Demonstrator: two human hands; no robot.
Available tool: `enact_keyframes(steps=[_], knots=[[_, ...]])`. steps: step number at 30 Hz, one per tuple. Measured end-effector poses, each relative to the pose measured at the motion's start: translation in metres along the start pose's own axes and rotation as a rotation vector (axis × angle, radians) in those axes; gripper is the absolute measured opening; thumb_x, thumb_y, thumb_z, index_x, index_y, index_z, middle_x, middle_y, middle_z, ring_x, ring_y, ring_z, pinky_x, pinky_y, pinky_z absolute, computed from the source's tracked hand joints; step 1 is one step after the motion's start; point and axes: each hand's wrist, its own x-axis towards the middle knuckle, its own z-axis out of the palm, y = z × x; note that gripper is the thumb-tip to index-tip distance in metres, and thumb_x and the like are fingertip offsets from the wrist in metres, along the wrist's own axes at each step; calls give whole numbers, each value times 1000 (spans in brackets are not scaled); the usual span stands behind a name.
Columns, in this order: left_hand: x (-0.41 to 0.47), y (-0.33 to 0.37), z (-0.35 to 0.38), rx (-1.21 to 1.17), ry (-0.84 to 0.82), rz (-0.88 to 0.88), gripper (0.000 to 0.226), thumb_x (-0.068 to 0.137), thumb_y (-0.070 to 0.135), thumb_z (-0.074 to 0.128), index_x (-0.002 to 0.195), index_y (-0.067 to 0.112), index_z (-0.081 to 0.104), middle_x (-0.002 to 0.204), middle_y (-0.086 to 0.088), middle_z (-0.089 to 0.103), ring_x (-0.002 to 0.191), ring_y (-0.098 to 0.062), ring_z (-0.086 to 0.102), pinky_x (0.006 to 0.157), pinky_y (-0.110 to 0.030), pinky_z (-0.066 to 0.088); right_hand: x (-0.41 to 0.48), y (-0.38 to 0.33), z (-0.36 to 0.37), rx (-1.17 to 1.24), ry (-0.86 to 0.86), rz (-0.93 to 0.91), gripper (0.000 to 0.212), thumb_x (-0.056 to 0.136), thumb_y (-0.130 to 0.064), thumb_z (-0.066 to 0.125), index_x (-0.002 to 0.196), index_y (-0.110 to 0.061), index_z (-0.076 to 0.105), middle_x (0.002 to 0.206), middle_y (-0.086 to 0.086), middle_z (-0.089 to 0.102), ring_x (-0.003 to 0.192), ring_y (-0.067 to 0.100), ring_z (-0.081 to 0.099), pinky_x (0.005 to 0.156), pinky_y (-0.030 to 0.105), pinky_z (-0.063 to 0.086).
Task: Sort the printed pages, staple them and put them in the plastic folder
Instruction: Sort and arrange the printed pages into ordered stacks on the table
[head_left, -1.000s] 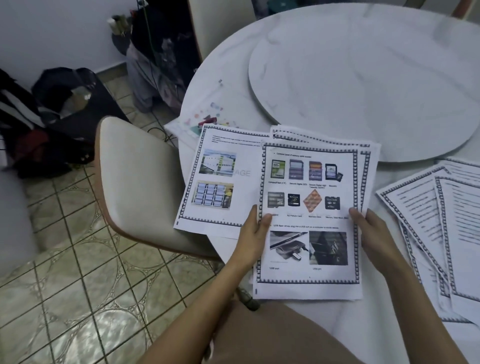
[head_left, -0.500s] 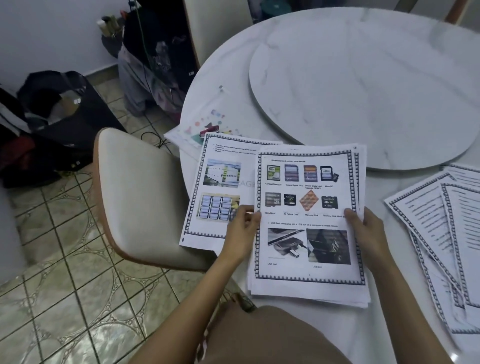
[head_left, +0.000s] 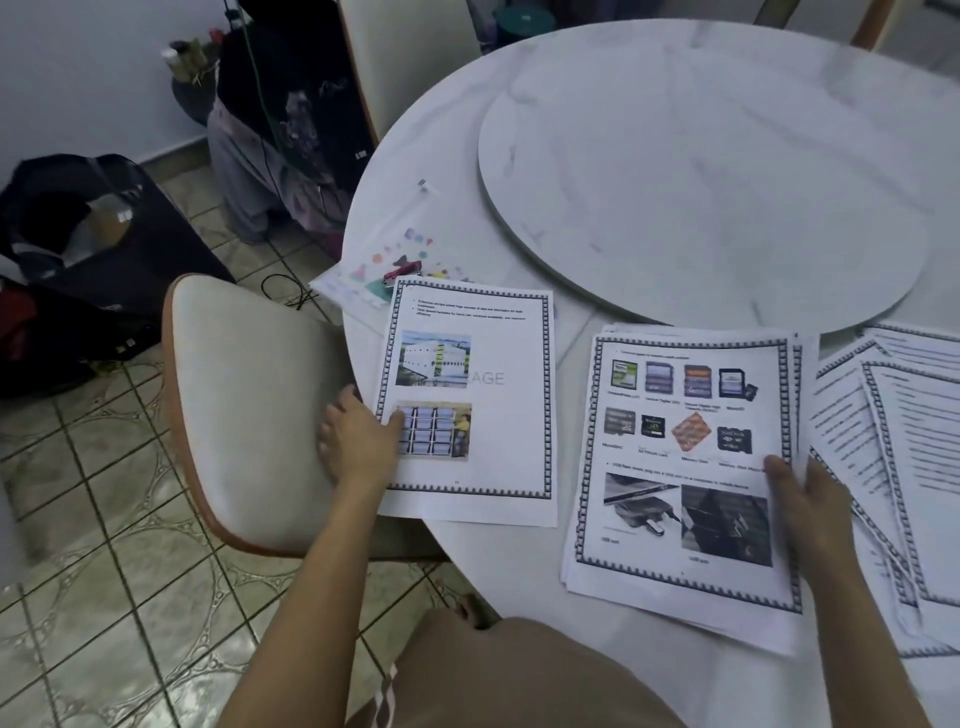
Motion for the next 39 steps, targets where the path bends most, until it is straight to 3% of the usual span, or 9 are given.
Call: enact_keyframes(steps=[4, 7, 11, 18, 22, 30, 33, 36, 39], knots=[[-1, -2, 4, -43, 53, 3, 49, 84, 26, 64, 125, 6, 46, 125, -17, 50, 112, -37, 51, 98, -48, 37, -3, 1, -8, -7, 14, -11, 36, 94, -17, 49, 121, 7, 52, 121, 29, 56, 113, 41, 52, 94, 42, 39], [2, -5, 0, -103, 111, 29, 30, 85, 17, 61, 112, 6, 56, 115, -17, 58, 100, -35, 57, 82, -40, 45, -3, 4, -10, -7, 15, -7, 35, 94, -17, 49, 120, 6, 53, 118, 29, 58, 110, 41, 54, 91, 42, 40], [1, -7, -8, -170, 179, 60, 20, 90, 17, 56, 102, 3, 62, 101, -17, 66, 92, -34, 60, 71, -33, 41, -3, 7, -11, 19, 13, -1, 34, 94, -16, 48, 119, 6, 53, 117, 29, 58, 109, 40, 54, 85, 35, 37], [-5, -13, -15, -300, 196, 138, 21, 92, 10, 52, 104, -4, 62, 98, -24, 66, 89, -34, 61, 77, -35, 44, 0, 15, -12, 64, -11, 24, 33, 93, -21, 50, 118, 0, 55, 117, 23, 60, 109, 35, 55, 90, 39, 40], [-13, -12, -17, -361, 195, 152, 22, 92, 9, 51, 107, -5, 62, 100, -24, 66, 83, -24, 57, 76, -29, 40, -1, 17, -14, 73, -29, 9, 31, 93, -21, 50, 116, -2, 57, 115, 20, 62, 107, 32, 56, 89, 38, 41], [-22, -17, -12, -460, 155, 124, 23, 93, 9, 50, 109, -4, 61, 106, -25, 65, 93, -31, 60, 82, -29, 42, -2, 14, -17, 52, -40, -1, 30, 94, -21, 49, 108, 2, 60, 109, 23, 63, 104, 35, 57, 91, 44, 43], [-25, -20, -8, -499, 134, 112, 23, 93, 8, 50, 110, -5, 59, 107, -26, 64, 93, -31, 59, 83, -31, 42, -3, 8, -22, 73, -38, -12, 29, 94, -20, 49, 111, 2, 59, 111, 22, 62, 102, 31, 57, 87, 36, 42], [-29, -20, -4, -526, 116, 109, 23, 93, 8, 49, 110, -5, 59, 108, -26, 63, 89, -22, 55, 82, -30, 41, -3, 4, -26, 97, -42, -19, 29, 94, -19, 49, 113, 1, 58, 109, 19, 62, 95, 22, 54, 85, 34, 41], [-36, -20, 4, -526, 100, 114, 24, 94, 9, 49, 111, -5, 58, 109, -25, 63, 90, -20, 53, 81, -30, 41, -1, 4, -33, 121, -40, -8, 29, 93, -22, 49, 112, -2, 60, 100, 13, 62, 96, 24, 57, 89, 40, 45]])
